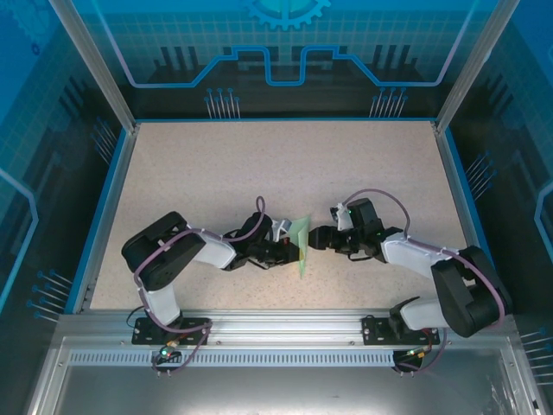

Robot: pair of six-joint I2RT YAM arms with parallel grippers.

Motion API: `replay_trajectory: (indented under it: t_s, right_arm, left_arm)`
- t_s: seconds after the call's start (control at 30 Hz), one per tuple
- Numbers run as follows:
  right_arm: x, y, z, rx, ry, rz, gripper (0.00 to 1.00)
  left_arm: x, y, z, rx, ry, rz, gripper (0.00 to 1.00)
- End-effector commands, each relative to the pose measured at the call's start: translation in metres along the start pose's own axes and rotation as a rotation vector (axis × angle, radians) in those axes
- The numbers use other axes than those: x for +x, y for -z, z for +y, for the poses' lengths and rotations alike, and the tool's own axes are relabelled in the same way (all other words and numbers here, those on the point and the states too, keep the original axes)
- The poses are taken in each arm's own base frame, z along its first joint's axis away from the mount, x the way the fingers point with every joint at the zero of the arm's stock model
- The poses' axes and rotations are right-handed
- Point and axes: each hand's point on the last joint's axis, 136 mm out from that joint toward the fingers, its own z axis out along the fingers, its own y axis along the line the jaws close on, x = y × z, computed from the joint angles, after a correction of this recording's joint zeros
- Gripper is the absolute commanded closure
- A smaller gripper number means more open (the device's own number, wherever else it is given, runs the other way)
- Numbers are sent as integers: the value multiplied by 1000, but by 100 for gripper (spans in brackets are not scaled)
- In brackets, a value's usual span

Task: Fold a paper plane with a square sheet of paper (fold left side to right side)
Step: Fold the wing for the fifth time at the center of the table.

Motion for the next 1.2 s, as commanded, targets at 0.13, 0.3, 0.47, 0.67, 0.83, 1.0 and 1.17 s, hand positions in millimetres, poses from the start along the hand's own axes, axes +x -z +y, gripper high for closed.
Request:
replay_trajectory:
  t_s: [0.13,0.3,0.47,0.67,0.83,1.0,1.17]
  right_arm:
    - [-6,-12,5,-2,-7,-15,26]
    - [-10,-19,2,10,-33,-20,31]
    - [-16,-27,6,3,-36,-18,34]
    - [-24,-32,5,20,-38,-21,40]
    - [-28,-41,8,22,-33,-6,46]
    - [-28,-48,7,48,-28,15,53]
    - [-21,-54,1,81,-33,46,56]
  left_arm:
    - [-2,4,4,56,21,-4,99]
    - [-3,6,7,60,30,-10,99]
    - [-3,6,9,60,36,-12,99]
    - [-2,8,12,55,43,-17,100]
    - [-2,8,12,55,43,-17,100]
    - [-2,8,13,52,46,-18,100]
    - [-2,7,16,46,50,-17,99]
